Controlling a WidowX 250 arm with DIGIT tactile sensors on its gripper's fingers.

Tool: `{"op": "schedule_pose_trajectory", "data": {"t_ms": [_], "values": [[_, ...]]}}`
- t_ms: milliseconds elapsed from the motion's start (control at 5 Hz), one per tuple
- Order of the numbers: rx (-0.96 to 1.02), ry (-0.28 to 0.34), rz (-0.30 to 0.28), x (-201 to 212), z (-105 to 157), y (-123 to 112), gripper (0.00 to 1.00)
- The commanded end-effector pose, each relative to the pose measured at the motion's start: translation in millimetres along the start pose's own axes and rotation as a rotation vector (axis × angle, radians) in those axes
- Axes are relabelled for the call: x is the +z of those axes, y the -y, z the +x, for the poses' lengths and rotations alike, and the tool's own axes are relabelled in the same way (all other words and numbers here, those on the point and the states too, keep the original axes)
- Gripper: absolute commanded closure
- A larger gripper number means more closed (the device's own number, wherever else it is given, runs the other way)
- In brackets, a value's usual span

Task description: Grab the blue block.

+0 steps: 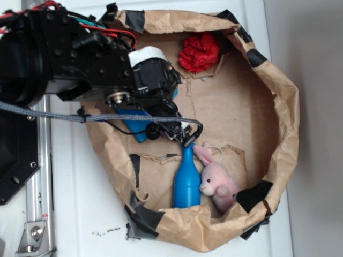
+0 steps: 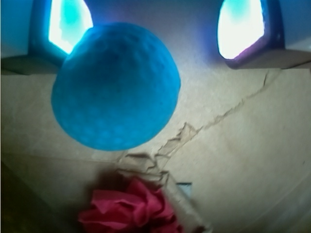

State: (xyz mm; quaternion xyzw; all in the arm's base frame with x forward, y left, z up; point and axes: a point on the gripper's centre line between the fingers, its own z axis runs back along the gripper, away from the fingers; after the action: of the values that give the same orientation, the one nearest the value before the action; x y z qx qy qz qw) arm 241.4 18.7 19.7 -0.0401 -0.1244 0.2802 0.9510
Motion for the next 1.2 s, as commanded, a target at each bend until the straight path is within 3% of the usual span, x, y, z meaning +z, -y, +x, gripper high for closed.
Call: {"op": "schedule_pose_trajectory", "data": {"t_ms": [0,200,400,600,1000], "values": [[-0.180,0.048,-0.062,48.6,3.9,6.5,0.00],[-0.364,0.043,-0.100,79.6,-0.3,-3.6,0.00],[-0.519,-0.019,-0.098,81.0,-5.0,-12.4,0.00],[-0.575,-0.094,-0.031,69.7,-4.2,-11.1,0.00],[-0.655,-0.159,0.091,44.3,-10.0,-3.7,0.00]]}}
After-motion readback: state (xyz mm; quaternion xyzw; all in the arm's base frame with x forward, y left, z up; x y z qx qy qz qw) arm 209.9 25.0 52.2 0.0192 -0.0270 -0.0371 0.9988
